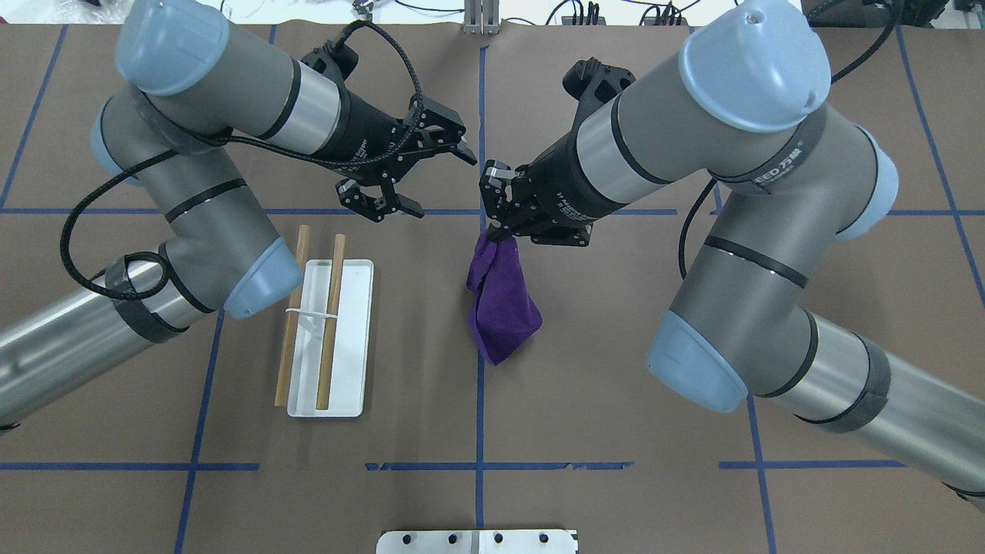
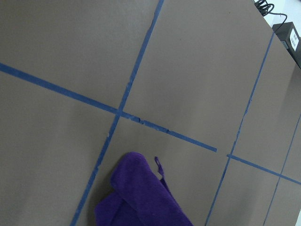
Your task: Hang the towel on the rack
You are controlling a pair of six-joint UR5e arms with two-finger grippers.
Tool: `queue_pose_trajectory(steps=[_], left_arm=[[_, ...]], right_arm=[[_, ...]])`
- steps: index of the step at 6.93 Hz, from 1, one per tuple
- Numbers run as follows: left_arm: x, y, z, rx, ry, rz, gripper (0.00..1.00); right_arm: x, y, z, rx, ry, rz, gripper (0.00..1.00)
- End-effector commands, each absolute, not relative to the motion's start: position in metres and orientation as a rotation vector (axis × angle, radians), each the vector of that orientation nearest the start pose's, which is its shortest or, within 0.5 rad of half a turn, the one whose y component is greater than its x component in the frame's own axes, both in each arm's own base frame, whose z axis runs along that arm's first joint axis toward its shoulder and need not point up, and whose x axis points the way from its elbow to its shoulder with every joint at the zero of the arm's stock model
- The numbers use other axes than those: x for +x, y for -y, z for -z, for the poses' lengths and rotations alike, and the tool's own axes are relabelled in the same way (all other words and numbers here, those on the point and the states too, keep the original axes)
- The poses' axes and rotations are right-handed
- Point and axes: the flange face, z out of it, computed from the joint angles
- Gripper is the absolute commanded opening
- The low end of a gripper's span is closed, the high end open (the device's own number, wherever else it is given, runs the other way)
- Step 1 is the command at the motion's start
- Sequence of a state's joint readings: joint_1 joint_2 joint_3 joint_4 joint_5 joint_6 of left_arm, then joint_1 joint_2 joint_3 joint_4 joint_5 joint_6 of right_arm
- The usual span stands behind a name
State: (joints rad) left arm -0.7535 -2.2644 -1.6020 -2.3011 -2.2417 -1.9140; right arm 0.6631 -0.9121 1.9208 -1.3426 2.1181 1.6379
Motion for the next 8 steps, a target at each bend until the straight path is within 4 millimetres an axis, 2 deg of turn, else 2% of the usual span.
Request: queue_pose_trajectory(steps=[1,3,5,6,8], left_arm=[[0.451,0.485,-0.125,-0.274,-1.479,0.418,0.98],[0.455,0.487,-0.125,-0.286,-1.428,0.440,0.92],[0.456,0.488,-0.116,-0.291,-1.401,0.453,0.75],[0.457,0.487,-0.116,-0.292,-1.401,0.451,0.69],[0.467,0.479,-0.120,-0.306,-1.391,0.439,0.68]], right_arm=[[-0.418,0.414,-0.093,-0.089,1.293,-0.280,0.00],[-0.419,0.414,-0.094,-0.080,1.292,-0.282,0.00],[-0.418,0.415,-0.096,-0.075,1.289,-0.283,0.00],[-0.419,0.414,-0.097,-0.073,1.288,-0.278,0.00],[-0.419,0.418,-0.097,-0.043,1.283,-0.295,0.00]])
